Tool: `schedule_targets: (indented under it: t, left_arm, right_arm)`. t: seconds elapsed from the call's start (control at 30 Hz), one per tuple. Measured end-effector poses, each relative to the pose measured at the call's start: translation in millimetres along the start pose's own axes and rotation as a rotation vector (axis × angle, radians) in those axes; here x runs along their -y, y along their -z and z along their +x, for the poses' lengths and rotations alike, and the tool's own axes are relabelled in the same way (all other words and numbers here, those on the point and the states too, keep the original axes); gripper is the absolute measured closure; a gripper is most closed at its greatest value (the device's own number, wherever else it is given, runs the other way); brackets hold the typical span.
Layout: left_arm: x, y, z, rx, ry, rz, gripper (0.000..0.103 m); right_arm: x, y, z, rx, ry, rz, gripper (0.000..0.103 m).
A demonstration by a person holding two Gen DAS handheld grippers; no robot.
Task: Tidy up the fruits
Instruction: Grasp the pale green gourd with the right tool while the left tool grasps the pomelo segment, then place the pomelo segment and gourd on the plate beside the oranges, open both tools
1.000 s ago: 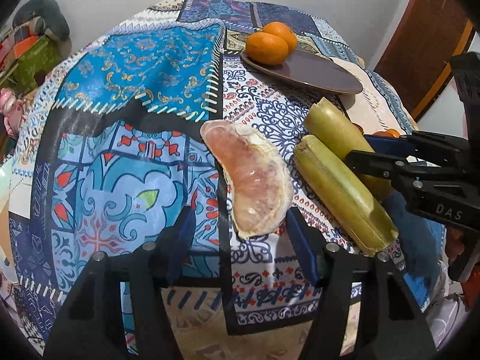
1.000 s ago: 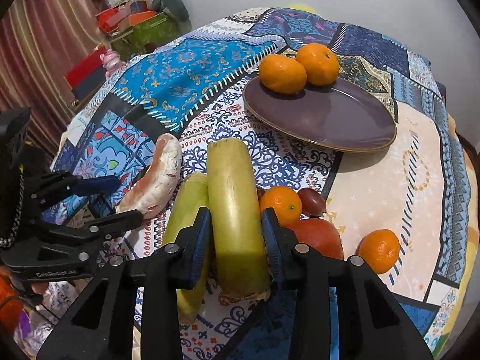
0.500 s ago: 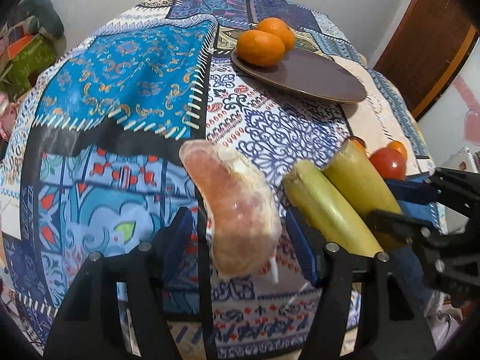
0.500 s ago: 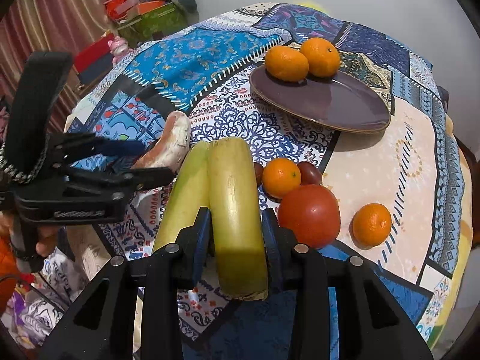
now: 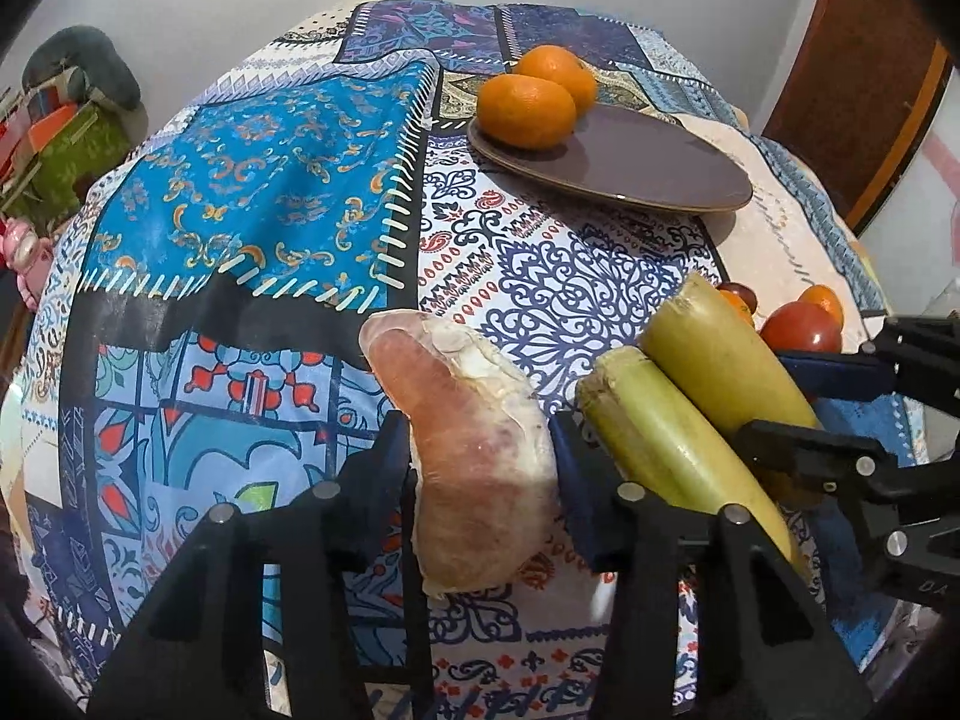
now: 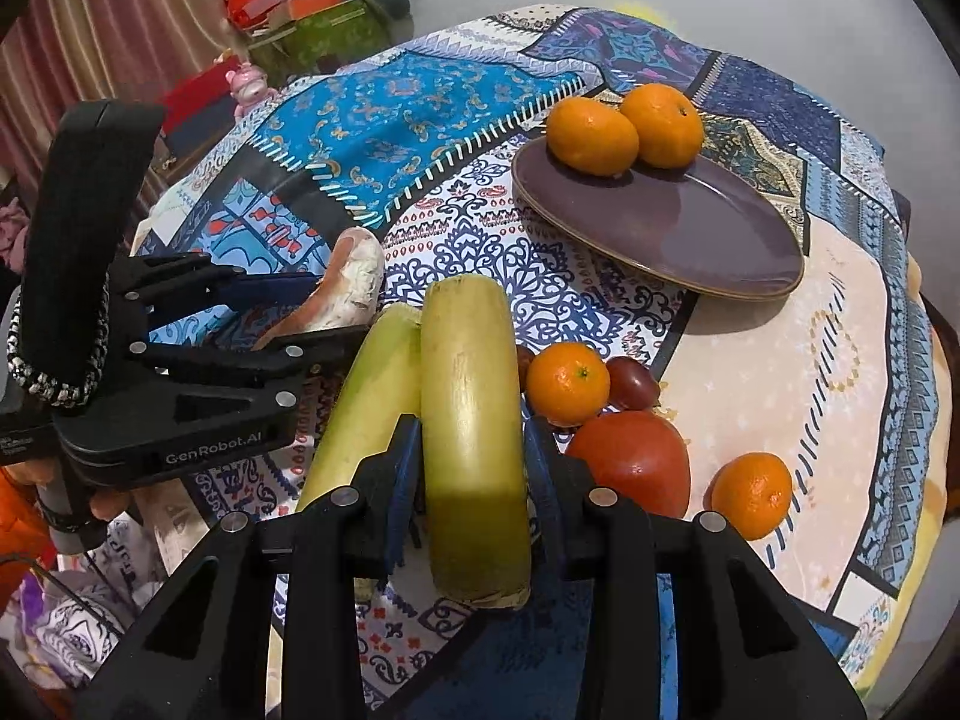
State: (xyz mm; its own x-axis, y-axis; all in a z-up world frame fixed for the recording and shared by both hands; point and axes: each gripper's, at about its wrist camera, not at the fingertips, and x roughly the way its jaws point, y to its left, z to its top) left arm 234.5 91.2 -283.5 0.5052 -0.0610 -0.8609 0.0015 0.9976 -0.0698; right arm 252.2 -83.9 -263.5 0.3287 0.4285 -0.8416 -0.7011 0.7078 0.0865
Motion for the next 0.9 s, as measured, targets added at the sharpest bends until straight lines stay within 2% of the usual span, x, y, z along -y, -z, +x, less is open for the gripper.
schedule_targets:
  t: [0.03,0.2,0.6,0.9]
  left_arm:
    - [-2.1,-0.5,-2.9,0.004,0.007,-0.010,0.058]
    - [-0.9,-3.0,-26.9,0.049,0.010,-0.011,0.079]
    - [-6.1,-1.0,-49.8,0.062,0.027,-0.033,0.084]
    - [15.0,-15.6,-79.3,0.147,0.014,0.024,0.085]
  right_arm:
    - [0.6,1.0,-1.5,0.006,-0.003,0.010,0.071]
    - [11.4,5.5,-16.6,0.052,-0.008,0.069,0.071]
    - [41.8,3.0,-69.4,0.198,0.019,0.166,0.071]
    - [60.7,0.7,-87.6,0.256,0.053,0.204,0.071]
